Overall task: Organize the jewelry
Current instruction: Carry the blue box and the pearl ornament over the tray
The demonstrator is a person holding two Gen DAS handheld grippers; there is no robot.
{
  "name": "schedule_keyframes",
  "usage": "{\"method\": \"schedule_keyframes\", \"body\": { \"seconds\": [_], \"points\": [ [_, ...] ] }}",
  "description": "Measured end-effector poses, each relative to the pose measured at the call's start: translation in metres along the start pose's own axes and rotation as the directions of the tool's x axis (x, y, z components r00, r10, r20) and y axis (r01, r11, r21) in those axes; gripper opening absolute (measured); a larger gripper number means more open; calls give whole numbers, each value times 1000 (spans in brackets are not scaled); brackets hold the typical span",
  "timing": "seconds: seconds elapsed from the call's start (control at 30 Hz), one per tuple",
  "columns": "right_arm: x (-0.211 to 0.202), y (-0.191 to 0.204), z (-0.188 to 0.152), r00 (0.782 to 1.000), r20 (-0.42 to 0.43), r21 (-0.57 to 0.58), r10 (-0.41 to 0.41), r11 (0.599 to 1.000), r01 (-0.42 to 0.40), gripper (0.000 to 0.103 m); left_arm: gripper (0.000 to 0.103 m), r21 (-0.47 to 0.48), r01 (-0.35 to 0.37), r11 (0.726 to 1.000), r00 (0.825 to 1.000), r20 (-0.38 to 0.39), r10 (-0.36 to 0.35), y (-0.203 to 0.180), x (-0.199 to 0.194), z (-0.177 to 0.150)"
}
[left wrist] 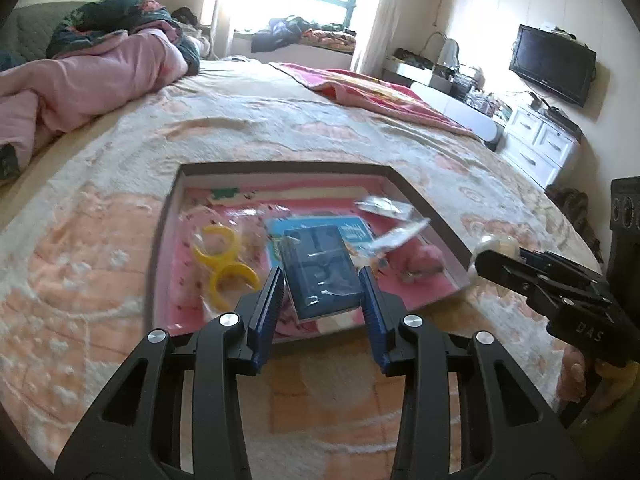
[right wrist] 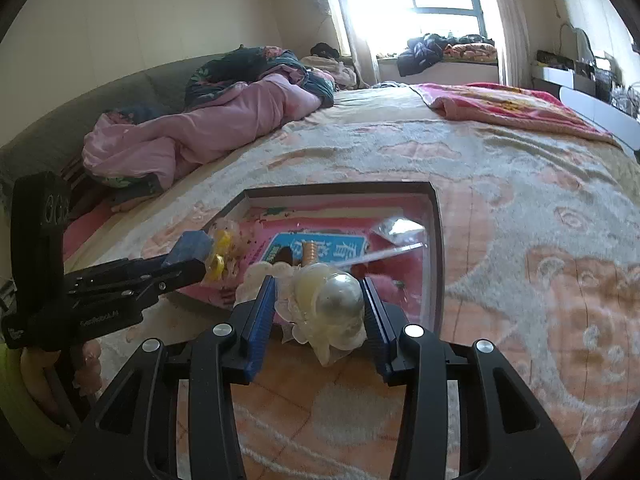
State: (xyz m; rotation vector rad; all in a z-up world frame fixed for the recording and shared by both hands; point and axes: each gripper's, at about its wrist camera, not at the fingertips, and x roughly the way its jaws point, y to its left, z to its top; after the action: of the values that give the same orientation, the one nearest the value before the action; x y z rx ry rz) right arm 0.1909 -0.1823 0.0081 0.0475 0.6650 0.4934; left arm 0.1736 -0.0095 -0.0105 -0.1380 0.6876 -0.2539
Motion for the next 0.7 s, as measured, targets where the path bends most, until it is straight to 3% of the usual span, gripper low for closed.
{"method": "schedule_keyframes", "body": {
  "seconds": [0.27,0.7],
  "points": [
    [16,1,14,1000,6,-8,-19,1000,19,40,30,-23,-35,999,999,20,36,19,8,13],
    [48,-1,20,999,-13,-7,-37,999,37,40,30,-35,-63,997,998,-12,63,28,36,19]
  ]
}}
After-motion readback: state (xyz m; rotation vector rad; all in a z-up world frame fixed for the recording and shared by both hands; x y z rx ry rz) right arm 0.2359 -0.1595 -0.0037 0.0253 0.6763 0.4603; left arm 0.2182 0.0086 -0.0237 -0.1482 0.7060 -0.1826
